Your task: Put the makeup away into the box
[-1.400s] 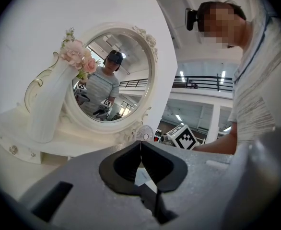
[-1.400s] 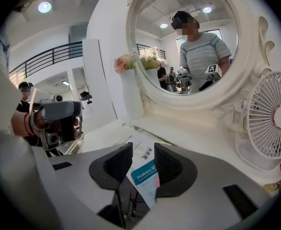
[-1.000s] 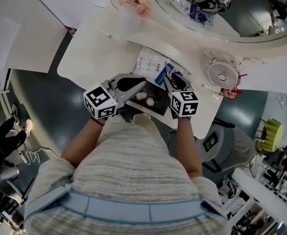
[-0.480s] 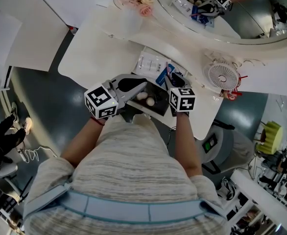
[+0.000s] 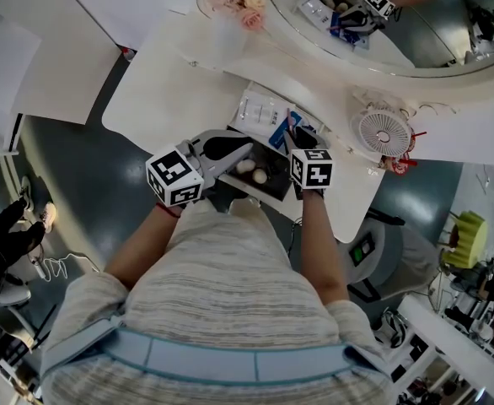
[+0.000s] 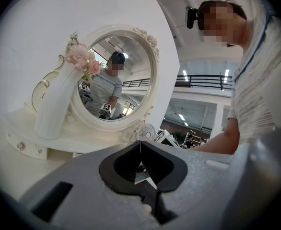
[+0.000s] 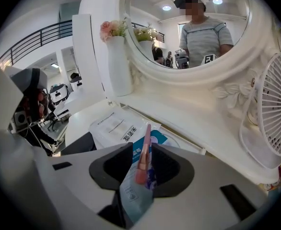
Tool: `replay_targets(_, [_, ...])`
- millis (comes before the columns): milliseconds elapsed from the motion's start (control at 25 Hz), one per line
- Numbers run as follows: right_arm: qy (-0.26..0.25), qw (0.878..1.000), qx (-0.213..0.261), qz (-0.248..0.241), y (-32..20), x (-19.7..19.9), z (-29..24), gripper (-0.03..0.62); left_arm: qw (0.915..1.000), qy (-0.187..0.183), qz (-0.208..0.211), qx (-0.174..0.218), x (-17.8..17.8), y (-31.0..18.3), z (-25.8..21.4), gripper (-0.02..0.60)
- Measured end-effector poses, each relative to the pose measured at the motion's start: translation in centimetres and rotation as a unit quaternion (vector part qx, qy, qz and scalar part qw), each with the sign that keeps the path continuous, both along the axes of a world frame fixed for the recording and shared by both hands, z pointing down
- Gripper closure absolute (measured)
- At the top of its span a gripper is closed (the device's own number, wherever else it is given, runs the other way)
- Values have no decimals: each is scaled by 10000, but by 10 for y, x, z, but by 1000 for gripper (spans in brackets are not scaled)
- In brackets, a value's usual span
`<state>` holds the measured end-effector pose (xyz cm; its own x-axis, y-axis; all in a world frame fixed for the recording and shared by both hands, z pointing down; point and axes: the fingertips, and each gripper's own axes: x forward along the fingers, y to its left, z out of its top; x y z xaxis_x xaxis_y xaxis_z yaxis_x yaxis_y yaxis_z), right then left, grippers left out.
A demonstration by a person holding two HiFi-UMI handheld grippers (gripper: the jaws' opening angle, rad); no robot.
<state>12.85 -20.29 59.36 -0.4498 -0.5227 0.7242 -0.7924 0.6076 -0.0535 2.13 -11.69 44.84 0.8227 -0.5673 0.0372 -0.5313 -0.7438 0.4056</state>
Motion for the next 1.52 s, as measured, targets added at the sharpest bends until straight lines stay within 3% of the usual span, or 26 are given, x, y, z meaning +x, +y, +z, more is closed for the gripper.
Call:
replay_targets(440, [634,9978,20,-171,1,-1,8,500,10000,-18,17,-8,1,3,0,566])
replay_targets(680, [609,9981,-59,-98,-1,0,10,503,10000,-22,34,-1,1,3,0,566])
replay_targets(840, [637,9978,-83,-132,-1,-4,11,543,10000,-21,27,12,0,3,-1,566])
replay_targets(1520, [329,9993,129,-134,2,-11,-9,545,9999,-82,-92,82,-12,-3,-5,566])
